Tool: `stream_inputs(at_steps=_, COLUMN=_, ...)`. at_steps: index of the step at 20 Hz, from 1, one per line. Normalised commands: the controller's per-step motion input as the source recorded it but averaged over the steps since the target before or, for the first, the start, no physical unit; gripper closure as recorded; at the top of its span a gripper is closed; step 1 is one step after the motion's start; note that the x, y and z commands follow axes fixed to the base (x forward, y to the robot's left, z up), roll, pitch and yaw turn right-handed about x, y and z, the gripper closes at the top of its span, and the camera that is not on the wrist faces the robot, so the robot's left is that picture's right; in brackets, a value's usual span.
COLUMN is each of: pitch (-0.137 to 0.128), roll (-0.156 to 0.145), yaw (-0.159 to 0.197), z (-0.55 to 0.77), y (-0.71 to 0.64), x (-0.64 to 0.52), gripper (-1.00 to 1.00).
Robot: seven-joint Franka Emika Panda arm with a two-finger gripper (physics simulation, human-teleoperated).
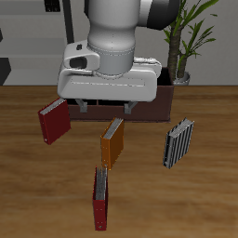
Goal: Place the left red book into the back desk caddy's back compartment
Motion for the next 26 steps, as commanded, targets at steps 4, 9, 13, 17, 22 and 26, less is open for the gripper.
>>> stream_inputs(at_steps=4, pitch=-0.064, roll=0.024, yaw=-0.007, z=0.01, y=-0.14, x=0.25, gripper=-1.00)
stream_inputs(at_steps=9, pitch=-0.040, roll=0.035, yaw=0.017, z=-0.12, y=0.01, x=0.18, gripper=-1.00)
stream_inputs(at_steps=13, pitch=-0.005, roll=0.030, yaw=-0.025, z=-0.21, y=0.01, x=0.19, gripper=-1.00)
stream_inputs(at_steps=17, pitch=0.017, roll=0.020, yaw=-0.001, z=-0.43, y=0.05, x=0.22, gripper=-1.00)
stream_inputs(at_steps=22, pitch=-0.006, roll=0.008, yaw=-0.015, z=-0.35, y=0.09, x=0.07, gripper=-1.00)
stream_inputs(at_steps=26, pitch=-0.031, roll=-0.041, yaw=-0.042, z=-0.32, y=-0.12, x=0.02, gripper=-1.00)
